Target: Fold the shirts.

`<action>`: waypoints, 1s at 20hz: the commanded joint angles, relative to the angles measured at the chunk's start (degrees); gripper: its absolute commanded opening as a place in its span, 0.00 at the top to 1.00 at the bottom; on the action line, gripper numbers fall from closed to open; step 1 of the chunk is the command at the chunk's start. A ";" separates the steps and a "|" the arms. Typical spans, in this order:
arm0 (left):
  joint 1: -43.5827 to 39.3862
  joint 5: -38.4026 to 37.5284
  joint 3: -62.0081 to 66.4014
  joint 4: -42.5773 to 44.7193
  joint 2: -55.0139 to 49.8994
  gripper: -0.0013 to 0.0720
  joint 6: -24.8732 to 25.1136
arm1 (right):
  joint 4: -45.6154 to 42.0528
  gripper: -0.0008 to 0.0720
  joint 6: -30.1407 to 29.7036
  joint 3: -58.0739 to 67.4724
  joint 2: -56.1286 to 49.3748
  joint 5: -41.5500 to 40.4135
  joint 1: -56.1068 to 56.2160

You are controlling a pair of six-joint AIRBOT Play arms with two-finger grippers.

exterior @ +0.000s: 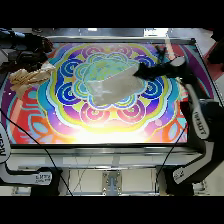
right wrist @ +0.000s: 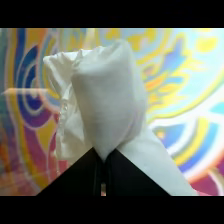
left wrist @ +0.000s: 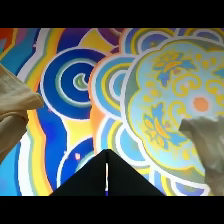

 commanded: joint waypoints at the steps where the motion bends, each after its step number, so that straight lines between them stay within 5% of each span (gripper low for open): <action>1: 0.02 0.24 -0.02 -0.33 0.00 0.96 -1.55 | -25.73 0.95 8.35 1.01 9.03 13.90 -11.28; 6: 0.02 0.35 -0.02 -4.57 0.00 0.96 -1.95 | -47.39 0.95 7.74 -2.84 15.06 32.02 -25.05; 10: -0.02 0.15 -0.02 -7.15 0.00 0.96 -1.95 | -58.14 0.95 6.99 -14.78 19.21 34.34 -32.46; 15: -0.02 -0.61 -0.02 -7.56 0.00 0.96 -1.99 | -59.52 0.93 5.66 -32.48 21.81 33.18 -41.40; 16: -0.02 -0.61 -0.02 -7.98 0.00 0.96 -2.38 | -59.49 0.83 5.46 -35.23 21.81 31.45 -42.01; 18: -0.02 -0.61 -0.02 -8.70 0.00 0.96 -2.71 | -59.12 0.47 5.09 -37.81 21.86 29.00 -41.86; 20: -0.02 -0.61 -0.02 -9.40 0.00 0.96 -2.97 | -60.22 0.40 4.92 -36.46 22.95 29.24 -40.81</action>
